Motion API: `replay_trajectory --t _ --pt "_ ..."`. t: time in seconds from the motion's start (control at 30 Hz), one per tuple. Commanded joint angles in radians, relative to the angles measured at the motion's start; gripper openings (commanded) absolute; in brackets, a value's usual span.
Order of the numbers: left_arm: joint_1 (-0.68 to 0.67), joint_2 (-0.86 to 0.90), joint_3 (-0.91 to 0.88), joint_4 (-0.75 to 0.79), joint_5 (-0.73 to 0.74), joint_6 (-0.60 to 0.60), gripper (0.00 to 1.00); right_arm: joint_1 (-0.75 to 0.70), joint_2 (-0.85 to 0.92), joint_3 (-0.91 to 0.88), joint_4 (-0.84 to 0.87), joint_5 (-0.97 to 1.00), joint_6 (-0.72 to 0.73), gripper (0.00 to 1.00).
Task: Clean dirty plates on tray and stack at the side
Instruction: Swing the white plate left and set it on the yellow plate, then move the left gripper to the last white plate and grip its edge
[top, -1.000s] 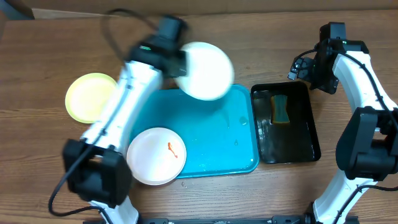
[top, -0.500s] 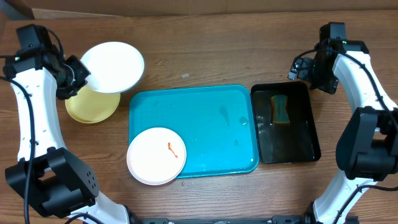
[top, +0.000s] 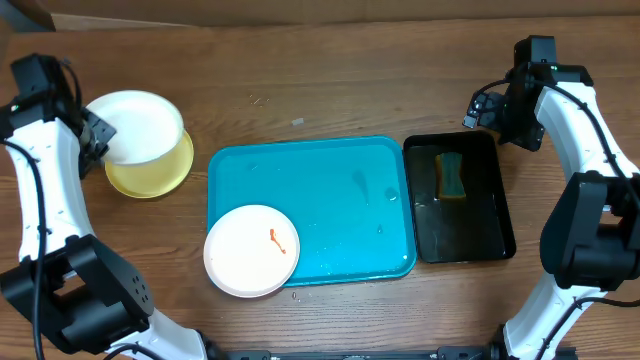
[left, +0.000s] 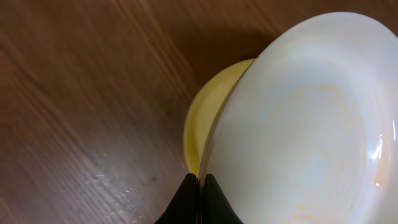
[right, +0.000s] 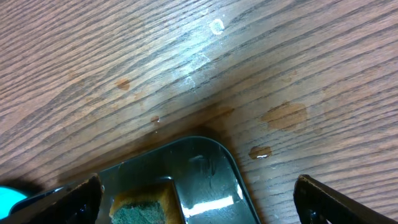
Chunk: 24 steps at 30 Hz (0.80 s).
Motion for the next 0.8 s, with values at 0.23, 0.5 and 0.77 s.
replay_trajectory --t 0.23,0.5,0.77 --pt "0.029 -0.034 -0.186 0.189 -0.042 0.025 0.04 0.003 -0.018 0.015 0.004 0.006 0.004 1.0" --pt "0.029 -0.034 -0.257 0.274 -0.03 0.043 0.34 0.003 -0.018 0.015 0.004 0.006 0.004 1.0" --pt "0.022 -0.051 -0.239 0.157 0.309 0.14 0.91 0.003 -0.018 0.015 0.004 0.006 0.004 1.0"
